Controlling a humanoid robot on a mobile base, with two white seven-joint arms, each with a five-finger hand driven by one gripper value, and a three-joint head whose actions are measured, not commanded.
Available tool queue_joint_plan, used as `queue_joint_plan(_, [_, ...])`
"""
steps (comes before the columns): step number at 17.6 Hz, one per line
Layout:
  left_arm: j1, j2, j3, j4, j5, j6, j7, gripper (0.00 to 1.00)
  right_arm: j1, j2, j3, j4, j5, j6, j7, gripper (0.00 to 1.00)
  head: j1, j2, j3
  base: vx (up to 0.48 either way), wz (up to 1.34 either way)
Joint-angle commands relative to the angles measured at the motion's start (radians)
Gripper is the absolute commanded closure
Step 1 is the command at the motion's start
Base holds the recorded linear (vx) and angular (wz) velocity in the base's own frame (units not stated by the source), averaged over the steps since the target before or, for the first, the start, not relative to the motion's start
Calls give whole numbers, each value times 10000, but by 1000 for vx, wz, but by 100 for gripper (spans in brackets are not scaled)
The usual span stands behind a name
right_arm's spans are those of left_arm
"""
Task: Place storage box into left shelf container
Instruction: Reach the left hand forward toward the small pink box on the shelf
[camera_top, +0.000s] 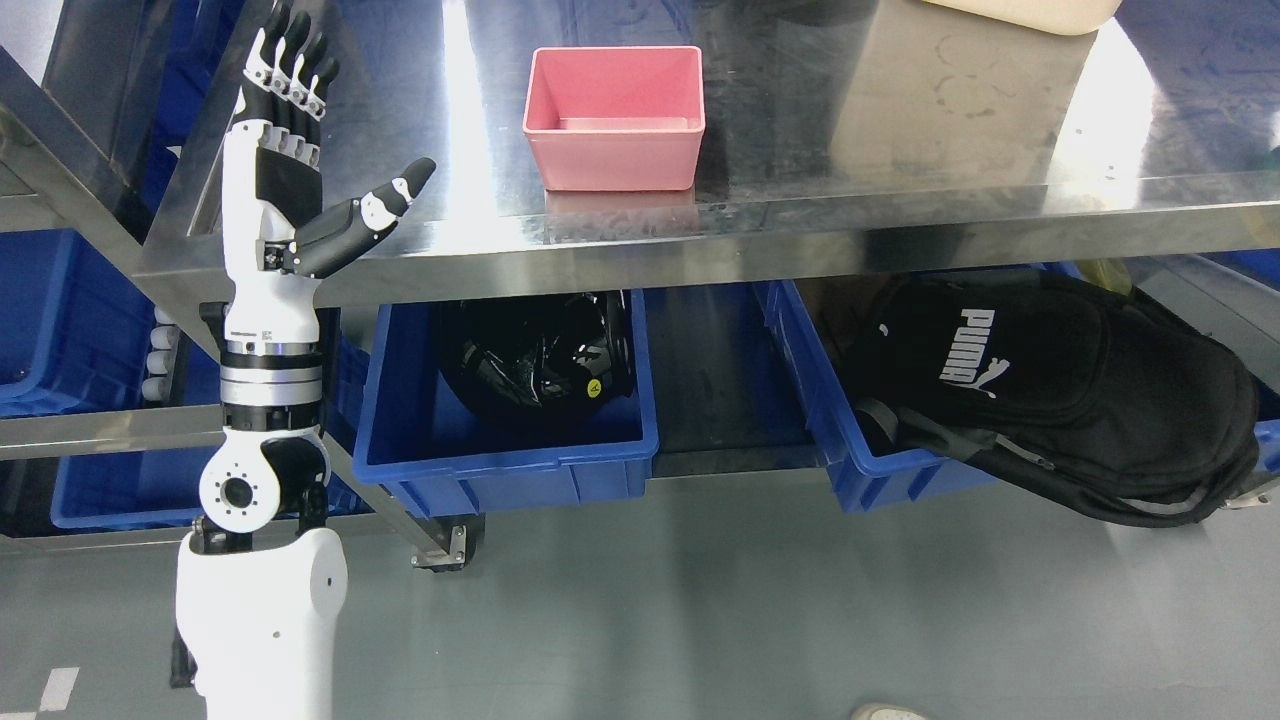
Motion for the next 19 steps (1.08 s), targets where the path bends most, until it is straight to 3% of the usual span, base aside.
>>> queue_joint_plan(1, [124,175,-40,-20,25,-3,-2,0,94,-174,-46,-175,16,-1,-2,0,0,0,0,-9,-45])
queue_joint_plan(5, [-1113,458,1258,163,-36,898,-1452,0,94,-174,-46,-175,16,-1,-2,0,0,0,0,-2,-41])
queue_joint_plan(9, [-3046,3230,1554,1281,-265,1853,-5069,0,94,-174,-46,-175,16,-1,-2,0,0,0,0,0,-3])
queue_joint_plan(12, [-4135,4737,196,1636,-983,2051,-7418,0,94,-174,-46,-175,16,-1,-2,0,0,0,0,0,0])
queue_joint_plan(15, [-5576,4803,-1662,1835,-1630,3107,-8575,0,94,-174,-46,-175,16,-1,-2,0,0,0,0,0,7])
queue_joint_plan(19, [-7021,3701,-4301,3212,-2823,3816,-8592,1,94,-174,-46,-175,16,-1,-2,0,0,0,0,0,5])
